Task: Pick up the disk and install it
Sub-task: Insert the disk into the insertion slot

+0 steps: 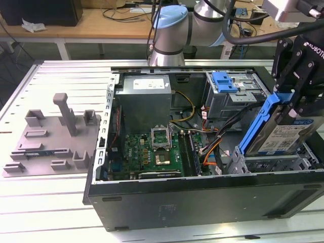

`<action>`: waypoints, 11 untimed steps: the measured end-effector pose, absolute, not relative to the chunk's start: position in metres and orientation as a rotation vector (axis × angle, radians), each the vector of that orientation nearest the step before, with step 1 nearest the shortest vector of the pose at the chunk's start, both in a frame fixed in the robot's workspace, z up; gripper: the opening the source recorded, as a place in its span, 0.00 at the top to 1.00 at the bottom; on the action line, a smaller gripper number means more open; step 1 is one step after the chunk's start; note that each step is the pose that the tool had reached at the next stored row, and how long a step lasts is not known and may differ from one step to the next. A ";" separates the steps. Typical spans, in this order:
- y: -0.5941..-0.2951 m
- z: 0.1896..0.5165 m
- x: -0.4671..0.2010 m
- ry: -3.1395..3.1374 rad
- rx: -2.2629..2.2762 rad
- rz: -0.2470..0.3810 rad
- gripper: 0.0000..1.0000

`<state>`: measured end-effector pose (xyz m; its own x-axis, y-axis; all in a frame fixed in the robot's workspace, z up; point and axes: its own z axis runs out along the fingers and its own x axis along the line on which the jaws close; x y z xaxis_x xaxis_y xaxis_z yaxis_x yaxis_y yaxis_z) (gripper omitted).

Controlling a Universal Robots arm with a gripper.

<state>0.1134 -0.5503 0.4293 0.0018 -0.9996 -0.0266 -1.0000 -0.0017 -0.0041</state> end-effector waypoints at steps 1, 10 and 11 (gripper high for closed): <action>-0.550 0.429 0.113 2.204 -2.208 0.025 0.63; -0.550 0.423 0.113 2.205 -2.207 0.025 0.63; -0.550 0.422 0.113 2.205 -2.207 0.025 0.63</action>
<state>0.1134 -0.5503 0.4219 0.0009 -0.9996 -0.0266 -1.0000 -0.0008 -0.0040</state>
